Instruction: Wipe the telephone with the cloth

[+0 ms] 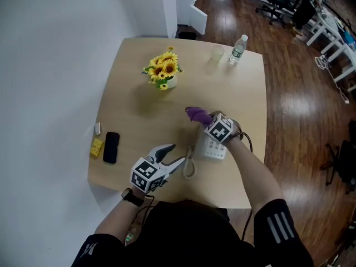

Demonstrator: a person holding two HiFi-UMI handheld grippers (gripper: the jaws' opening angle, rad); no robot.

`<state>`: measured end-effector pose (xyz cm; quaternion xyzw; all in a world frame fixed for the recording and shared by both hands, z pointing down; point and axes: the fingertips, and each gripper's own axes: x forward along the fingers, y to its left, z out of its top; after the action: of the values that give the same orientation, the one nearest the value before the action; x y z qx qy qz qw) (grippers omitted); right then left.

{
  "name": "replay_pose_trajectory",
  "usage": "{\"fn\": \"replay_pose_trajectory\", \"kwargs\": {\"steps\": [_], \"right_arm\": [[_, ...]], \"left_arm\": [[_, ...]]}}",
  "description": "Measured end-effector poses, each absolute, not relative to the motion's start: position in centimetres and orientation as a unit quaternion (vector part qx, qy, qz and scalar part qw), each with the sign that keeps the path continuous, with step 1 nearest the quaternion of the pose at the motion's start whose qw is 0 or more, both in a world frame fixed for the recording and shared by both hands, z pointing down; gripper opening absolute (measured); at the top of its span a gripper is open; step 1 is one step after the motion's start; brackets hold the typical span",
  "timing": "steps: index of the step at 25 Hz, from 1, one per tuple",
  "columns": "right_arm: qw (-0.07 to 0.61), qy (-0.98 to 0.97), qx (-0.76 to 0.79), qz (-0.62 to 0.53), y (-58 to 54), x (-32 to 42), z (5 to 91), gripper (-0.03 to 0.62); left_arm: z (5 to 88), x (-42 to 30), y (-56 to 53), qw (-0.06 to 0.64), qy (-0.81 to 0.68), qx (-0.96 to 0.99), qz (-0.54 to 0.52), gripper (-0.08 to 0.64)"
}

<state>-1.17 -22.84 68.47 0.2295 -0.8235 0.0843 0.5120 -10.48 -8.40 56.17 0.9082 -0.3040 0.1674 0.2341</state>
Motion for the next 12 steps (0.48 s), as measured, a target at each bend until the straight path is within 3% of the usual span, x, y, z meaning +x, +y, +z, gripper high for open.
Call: {"fn": "replay_pose_trajectory", "kwargs": {"steps": [12], "right_arm": [[0.563, -0.805, 0.173, -0.072, -12.0, -2.8, 71.0, 0.135]], "left_arm": [[56.3, -9.7, -8.7, 0.225, -0.298, 0.913, 0.165, 0.232]]}}
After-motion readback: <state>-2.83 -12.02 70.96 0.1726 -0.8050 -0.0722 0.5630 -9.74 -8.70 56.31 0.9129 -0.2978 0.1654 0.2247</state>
